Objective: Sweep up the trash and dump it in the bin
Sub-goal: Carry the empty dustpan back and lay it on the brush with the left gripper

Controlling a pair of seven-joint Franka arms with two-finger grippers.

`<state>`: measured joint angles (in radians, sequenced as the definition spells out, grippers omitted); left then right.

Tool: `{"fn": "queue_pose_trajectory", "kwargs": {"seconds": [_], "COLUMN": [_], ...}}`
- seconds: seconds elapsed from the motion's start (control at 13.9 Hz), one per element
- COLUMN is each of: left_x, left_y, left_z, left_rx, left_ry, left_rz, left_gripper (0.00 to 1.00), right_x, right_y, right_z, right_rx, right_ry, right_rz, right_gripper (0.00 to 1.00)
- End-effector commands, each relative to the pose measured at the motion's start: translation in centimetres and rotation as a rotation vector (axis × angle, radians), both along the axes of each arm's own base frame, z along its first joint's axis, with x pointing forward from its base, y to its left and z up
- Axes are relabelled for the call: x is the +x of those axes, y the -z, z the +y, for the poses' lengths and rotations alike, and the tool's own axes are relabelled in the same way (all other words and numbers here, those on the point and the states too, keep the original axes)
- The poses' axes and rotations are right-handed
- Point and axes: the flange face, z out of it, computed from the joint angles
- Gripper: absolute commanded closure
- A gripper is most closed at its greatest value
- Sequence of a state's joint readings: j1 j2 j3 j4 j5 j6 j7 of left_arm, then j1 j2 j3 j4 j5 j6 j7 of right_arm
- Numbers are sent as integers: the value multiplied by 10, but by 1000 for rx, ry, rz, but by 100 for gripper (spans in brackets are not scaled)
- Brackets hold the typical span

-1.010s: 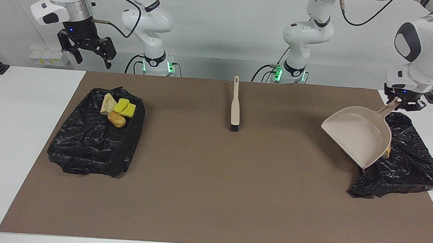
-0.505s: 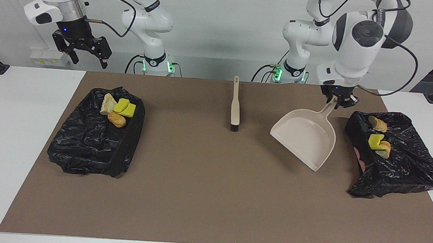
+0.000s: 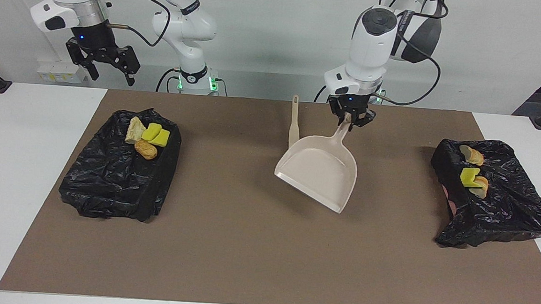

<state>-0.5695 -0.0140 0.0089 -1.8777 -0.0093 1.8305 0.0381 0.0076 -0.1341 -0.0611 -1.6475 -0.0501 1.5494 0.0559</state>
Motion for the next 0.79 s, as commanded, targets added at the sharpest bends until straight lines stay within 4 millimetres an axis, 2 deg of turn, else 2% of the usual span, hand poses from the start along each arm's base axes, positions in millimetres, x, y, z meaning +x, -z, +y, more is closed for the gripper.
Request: {"fn": "queue_pose_trajectory", "kwargs": {"seconds": [0.0,0.07,0.22,0.36,0.51,0.65,0.72], "left_x": [6,2,8,-1,1,2,5], "left_y": [23,38,60,85,93,117,118], "left_z": [-54,-79,-90,-109,-106,-107,-105], "left_rx": [-28,-26,-35,-9,3,16,9], "left_ry": [-90,-124,-192,-258,-358,-384,-387], "left_rz": [-1,-7,-13,-3,3,12,6], "left_gripper": [100,100,100,100,100,100,100], "right_x": [1,1,1,1,1,1,1], "right_y": [-1,-1,-1,-1,-1,-1,-1], "right_z": [-7,-8,-9,-9,-7,-6,-5], "right_rx": [26,29,30,30,30,31,31], "right_ry": [-19,-21,-20,-20,-23,-24,-26], "right_rz": [-12,-13,-13,-13,-12,-12,-12], "right_gripper": [0,0,0,0,0,0,0]}}
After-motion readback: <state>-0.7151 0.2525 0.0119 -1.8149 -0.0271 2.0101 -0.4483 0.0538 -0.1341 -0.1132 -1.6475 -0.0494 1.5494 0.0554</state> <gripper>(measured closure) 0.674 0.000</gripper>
